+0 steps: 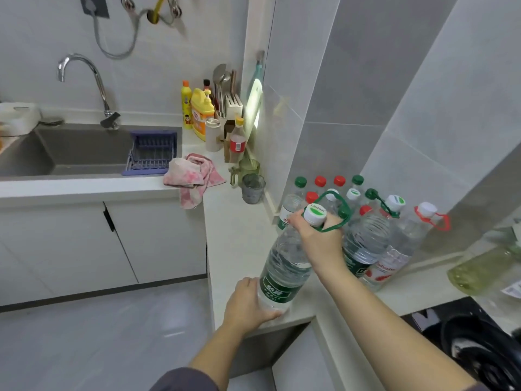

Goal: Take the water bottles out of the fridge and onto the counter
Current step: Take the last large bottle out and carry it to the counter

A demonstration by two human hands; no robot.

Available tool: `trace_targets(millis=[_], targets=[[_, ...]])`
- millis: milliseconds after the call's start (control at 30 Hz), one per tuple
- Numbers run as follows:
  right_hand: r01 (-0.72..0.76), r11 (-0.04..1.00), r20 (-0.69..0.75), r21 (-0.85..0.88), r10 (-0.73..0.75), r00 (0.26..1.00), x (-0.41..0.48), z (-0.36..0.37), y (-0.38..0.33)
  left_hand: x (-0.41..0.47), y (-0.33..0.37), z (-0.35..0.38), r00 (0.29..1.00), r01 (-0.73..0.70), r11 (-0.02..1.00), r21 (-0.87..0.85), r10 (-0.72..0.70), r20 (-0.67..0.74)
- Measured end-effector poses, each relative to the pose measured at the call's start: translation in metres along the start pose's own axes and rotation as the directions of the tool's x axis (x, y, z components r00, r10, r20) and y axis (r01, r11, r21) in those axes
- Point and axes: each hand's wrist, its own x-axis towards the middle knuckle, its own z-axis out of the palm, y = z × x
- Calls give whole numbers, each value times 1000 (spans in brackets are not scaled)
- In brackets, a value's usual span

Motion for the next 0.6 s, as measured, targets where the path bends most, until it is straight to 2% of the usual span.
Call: trace_targets(millis=[200,367,600], targets=[[44,999,46,-20,-43,998,6,-4,17,11,5,23,998,55,997,61,-53,-44],[16,1000,74,-13,-15,997,21,-10,26,21,13,33,998,58,995,79,-55,-39],[30,999,7,-12,-30,1000,30,-32,41,33,28,52,999,29,991,132,-23,-46]])
